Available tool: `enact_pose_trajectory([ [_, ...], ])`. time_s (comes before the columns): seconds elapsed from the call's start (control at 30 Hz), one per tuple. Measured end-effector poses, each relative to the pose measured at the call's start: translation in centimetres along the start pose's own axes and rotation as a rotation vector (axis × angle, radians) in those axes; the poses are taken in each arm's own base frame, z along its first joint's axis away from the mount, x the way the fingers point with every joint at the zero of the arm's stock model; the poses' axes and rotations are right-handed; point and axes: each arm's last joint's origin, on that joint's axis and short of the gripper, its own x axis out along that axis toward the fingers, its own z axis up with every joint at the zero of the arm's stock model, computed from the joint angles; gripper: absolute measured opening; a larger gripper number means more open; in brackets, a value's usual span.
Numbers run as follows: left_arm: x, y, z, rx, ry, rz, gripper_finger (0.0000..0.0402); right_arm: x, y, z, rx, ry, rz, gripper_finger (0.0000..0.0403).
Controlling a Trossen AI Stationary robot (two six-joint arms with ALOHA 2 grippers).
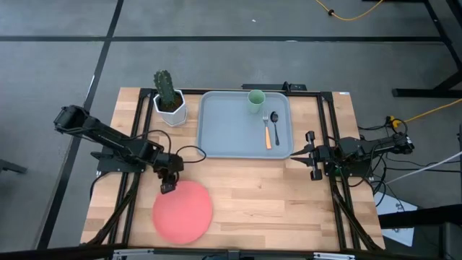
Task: Pick and place plate/cup/fork/spoon on tray
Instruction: Put the pink plate on the gray serving tray to the left of the orange fork
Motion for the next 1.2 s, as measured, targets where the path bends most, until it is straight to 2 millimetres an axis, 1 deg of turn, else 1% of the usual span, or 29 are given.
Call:
enact_pose_trajectory([
  [0.13,-0.8,-1.2,1.4,0.021,-0.081,-0.047,0.0003,0.0,0.0,0.0,0.0,0.0,0.0,0.0057],
  [0.27,-2.0,-1.8,3.5,-0.011,-0.264,0.019,0.0002,0.0,0.0,0.0,0.0,0.0,0.0,0.0057],
  [0.4,-3.8,-2.3,5.7,-0.11,-0.433,0.049,0.0001,0.0,0.0,0.0,0.0,0.0,0.0,0.0057],
  [0.63,-6.9,-2.6,8.7,-0.239,-0.607,0.047,0.0,0.0,0.0,0.0,0.0,0.0,0.0,0.0057],
  [0.8,-8.8,-1.7,10.4,-0.355,-0.728,0.08,0.0,0.0,0.0,0.0,0.0,0.0,0.0,0.0057],
  [0.93,-9.8,-0.1,11.2,-0.482,-0.811,0.114,0.0,0.0,0.0,0.0,0.0,0.0,0.0,0.0057],
  [1.1,-10.5,1.6,12.1,-0.626,-0.909,0.142,0.0,0.0,0.0,0.0,0.0,0.0,0.0,0.0057],
  [1.2,-10.4,2.6,12.5,-0.712,-0.928,0.158,0.0,0.0,0.0,0.0,0.0,0.0,0.0,0.0057],
])
